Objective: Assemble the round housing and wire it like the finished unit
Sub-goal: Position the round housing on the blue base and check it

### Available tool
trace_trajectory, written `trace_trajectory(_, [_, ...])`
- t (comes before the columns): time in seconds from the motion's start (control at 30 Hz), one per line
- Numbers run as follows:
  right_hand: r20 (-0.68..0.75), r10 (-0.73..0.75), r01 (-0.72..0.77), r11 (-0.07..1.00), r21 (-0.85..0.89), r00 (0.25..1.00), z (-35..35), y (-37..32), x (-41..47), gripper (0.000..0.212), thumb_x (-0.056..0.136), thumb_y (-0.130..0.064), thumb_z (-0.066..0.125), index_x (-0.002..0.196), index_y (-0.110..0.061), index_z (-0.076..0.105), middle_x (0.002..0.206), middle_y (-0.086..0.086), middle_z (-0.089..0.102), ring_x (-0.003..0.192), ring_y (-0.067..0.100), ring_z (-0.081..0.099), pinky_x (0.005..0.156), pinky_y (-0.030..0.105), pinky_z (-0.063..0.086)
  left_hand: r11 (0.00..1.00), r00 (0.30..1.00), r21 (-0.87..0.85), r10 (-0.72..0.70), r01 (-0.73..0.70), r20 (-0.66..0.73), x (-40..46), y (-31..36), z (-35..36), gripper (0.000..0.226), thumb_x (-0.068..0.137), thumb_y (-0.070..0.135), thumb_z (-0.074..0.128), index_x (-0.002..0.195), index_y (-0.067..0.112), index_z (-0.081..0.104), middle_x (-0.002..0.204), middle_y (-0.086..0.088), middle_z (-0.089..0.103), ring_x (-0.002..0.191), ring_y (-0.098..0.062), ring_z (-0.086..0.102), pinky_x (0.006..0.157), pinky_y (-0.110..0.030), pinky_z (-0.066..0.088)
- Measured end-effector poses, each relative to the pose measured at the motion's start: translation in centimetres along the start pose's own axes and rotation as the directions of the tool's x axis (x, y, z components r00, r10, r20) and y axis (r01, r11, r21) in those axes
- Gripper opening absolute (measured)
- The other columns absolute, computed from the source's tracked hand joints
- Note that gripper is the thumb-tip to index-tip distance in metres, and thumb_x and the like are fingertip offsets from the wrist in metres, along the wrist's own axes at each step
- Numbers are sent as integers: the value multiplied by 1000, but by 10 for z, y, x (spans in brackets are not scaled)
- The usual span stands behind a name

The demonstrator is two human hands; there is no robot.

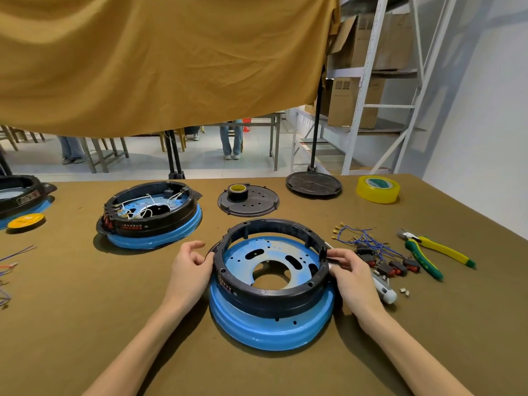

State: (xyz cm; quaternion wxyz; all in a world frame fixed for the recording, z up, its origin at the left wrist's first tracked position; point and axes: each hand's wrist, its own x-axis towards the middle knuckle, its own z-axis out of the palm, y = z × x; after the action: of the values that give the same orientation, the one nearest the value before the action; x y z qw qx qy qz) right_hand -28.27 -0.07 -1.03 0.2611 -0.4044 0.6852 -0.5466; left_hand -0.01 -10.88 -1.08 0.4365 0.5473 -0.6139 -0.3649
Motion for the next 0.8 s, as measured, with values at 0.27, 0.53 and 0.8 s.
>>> trace_trajectory(0.27, [143, -52, 59, 997, -46, 988, -5, 1, -9, 32, 97, -51, 60, 128, -42, 54, 113, -25, 58, 103, -3, 59, 72, 15, 54, 991, 988, 134, 1, -22, 154, -10, -3, -15, 10, 103, 28, 57, 111, 24, 53, 90, -3, 71, 75, -15, 70, 57, -21, 54])
trace_trajectory(0.53, [-64, 1, 1, 1000, 29, 998, -2, 1, 16, 34, 97, -54, 59, 117, -26, 65, 113, -5, 67, 109, 13, 63, 89, 35, 55, 977, 992, 186, 93, -108, 86, -22, 3, -8, 13, 100, 31, 59, 107, 21, 55, 92, 1, 64, 83, -14, 63, 66, -22, 48])
trace_trajectory(0.8, [164, -33, 36, 999, -15, 986, -6, -2, 11, 59, 94, -54, 63, 144, -25, 53, 143, -3, 55, 134, 18, 50, 112, 42, 43, 957, 971, 240, 114, -164, 209, -24, 8, -11, 48, 104, 29, 51, 150, 25, 39, 136, 4, 54, 112, -19, 60, 90, -48, 59])
